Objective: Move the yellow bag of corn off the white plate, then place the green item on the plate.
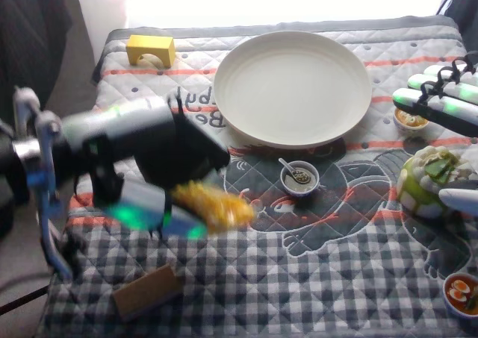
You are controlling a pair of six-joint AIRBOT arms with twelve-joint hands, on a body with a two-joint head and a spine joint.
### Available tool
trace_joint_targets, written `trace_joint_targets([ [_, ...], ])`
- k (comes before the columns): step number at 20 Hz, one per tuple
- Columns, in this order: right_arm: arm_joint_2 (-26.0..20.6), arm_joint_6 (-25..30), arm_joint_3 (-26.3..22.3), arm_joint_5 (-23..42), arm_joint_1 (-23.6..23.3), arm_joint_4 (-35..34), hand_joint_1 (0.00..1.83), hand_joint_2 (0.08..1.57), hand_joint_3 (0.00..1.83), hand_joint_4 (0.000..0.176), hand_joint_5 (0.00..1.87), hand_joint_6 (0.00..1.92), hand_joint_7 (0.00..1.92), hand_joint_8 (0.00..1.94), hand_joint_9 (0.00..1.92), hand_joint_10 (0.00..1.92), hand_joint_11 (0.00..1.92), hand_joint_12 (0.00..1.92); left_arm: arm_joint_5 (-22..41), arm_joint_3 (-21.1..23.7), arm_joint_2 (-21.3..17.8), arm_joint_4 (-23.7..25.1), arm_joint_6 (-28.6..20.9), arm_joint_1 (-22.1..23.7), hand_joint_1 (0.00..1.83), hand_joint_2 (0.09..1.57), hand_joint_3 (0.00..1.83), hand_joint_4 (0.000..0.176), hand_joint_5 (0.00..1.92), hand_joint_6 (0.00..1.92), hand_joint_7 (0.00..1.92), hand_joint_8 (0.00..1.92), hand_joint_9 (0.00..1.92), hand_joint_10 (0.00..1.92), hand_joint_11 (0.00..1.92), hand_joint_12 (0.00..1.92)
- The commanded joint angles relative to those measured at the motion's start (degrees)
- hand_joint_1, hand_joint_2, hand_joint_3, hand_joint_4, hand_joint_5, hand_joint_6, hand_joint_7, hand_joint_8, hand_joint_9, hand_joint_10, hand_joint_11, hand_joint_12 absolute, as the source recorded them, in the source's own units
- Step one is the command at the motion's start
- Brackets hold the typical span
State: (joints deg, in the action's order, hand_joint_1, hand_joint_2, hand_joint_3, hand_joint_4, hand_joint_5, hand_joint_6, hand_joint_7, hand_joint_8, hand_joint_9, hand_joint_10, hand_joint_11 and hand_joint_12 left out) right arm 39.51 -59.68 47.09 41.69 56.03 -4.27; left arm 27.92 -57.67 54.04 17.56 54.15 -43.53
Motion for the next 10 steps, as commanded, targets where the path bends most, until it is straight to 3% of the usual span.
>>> trace_joint_targets([
  [1, -0.24, 0.28, -0.07, 6.52, -0.4, -0.4, 0.43, 1.3, 0.0, 0.0, 0.0, 0.0, 0.0, 0.0, 0.0, 0.0, 0.0, 0.22, 6.74, 0.12, 0.47, -2.14, -0.54, -0.21, 1.18, 1.2, 0.18, 0.0, 0.59, 1.6, 0.77, 1.73, 0.93, 1.92, 1.02, 1.92],
  [2, -0.24, 0.28, -0.08, 6.52, -0.4, -0.4, 0.46, 1.3, 0.0, 0.0, 0.0, 0.0, 0.0, 0.0, 0.0, 0.0, 0.0, 0.1, 6.79, 0.12, 0.87, -3.01, -0.54, -1.45, 1.14, 1.25, 0.11, 0.0, 0.55, 1.53, 0.75, 1.62, 0.76, 1.9, 0.8, 1.92],
  [3, -0.24, 0.29, -0.08, 6.52, -0.4, -0.4, 0.45, 1.3, 0.0, 0.009, 0.0, 0.0, 0.0, 0.0, 0.0, 0.0, 0.0, 0.08, 6.66, 0.1, 1.3, -3.78, -0.54, -2.64, 0.99, 1.32, 0.04, 0.0, 0.55, 1.6, 0.59, 1.49, 0.61, 1.72, 0.57, 1.9],
  [4, -0.24, 0.3, -0.08, 6.51, -0.4, -0.4, 0.45, 1.3, 0.0, 0.015, 0.0, 0.0, 0.0, 0.0, 0.0, 0.0, 0.0, 0.14, 6.39, 0.17, 1.54, -4.03, -0.56, -3.6, 0.82, 1.3, 0.01, 0.0, 0.25, 1.18, 0.39, 1.19, 0.35, 1.43, 0.19, 1.81],
  [5, -0.25, 0.33, -0.09, 6.51, -0.41, -0.39, 0.45, 1.3, 0.0, 0.022, 0.0, 0.0, 0.0, 0.0, 0.0, 0.0, 0.0, 0.15, 6.08, 0.42, 1.61, -4.11, -0.56, -4.59, 0.75, 1.29, 0.0, 0.0, 0.23, 0.93, 0.36, 0.92, 0.29, 1.22, 0.06, 1.75],
  [6, -0.28, 0.35, -0.1, 6.5, -0.41, -0.39, 0.43, 1.3, 0.0, 0.022, 0.0, 0.0, 0.0, 0.0, 0.0, 0.0, 0.0, 0.11, 6.05, 0.53, 1.55, -4.26, -0.56, -4.98, 0.67, 1.29, 0.0, 0.0, 0.18, 0.68, 0.3, 0.51, 0.15, 0.93, 0.01, 1.64],
  [7, -0.4, 0.36, -0.17, 6.5, -0.41, -0.39, 0.4, 1.3, 0.0, 0.021, 0.0, 0.0, 0.0, 0.0, 0.0, 0.0, 0.0, 0.15, 6.53, 0.82, 1.08, -4.77, -0.56, -5.49, 0.67, 1.27, 0.0, 0.0, 0.18, 0.39, 0.23, 0.2, 0.04, 0.66, 0.0, 1.4],
  [8, -0.44, 0.36, -0.22, 6.5, -0.41, -0.39, 0.39, 1.29, 0.0, 0.021, 0.0, 0.0, 0.0, 0.0, 0.0, 0.0, 0.0, 0.21, 6.99, 0.99, 0.68, -5.17, -0.56, -5.72, 0.62, 1.25, 0.0, 0.012, 0.16, 0.18, 0.14, 0.06, 0.01, 0.32, 0.0, 1.0],
  [9, -0.53, 0.36, -0.31, 6.51, -0.41, -0.37, 0.4, 1.29, 0.0, 0.021, 0.0, 0.0, 0.0, 0.0, 0.0, 0.0, 0.0, 0.23, 7.73, 1.29, -0.02, -5.66, -0.54, -6.04, 0.63, 1.23, 0.0, 0.016, 0.15, 0.07, 0.06, 0.01, 0.0, 0.13, 0.0, 0.74],
  [10, -0.74, 0.37, -0.49, 6.53, -0.45, -0.31, 0.39, 1.28, 0.0, 0.028, 0.0, 0.0, 0.0, 0.0, 0.0, 0.0, 0.0, 0.24, 8.6, 1.82, -0.98, -6.62, 0.34, -6.4, 0.54, 1.22, 0.0, 0.051, 0.05, 0.03, 0.01, 0.0, 0.0, 0.03, 0.0, 0.15],
])
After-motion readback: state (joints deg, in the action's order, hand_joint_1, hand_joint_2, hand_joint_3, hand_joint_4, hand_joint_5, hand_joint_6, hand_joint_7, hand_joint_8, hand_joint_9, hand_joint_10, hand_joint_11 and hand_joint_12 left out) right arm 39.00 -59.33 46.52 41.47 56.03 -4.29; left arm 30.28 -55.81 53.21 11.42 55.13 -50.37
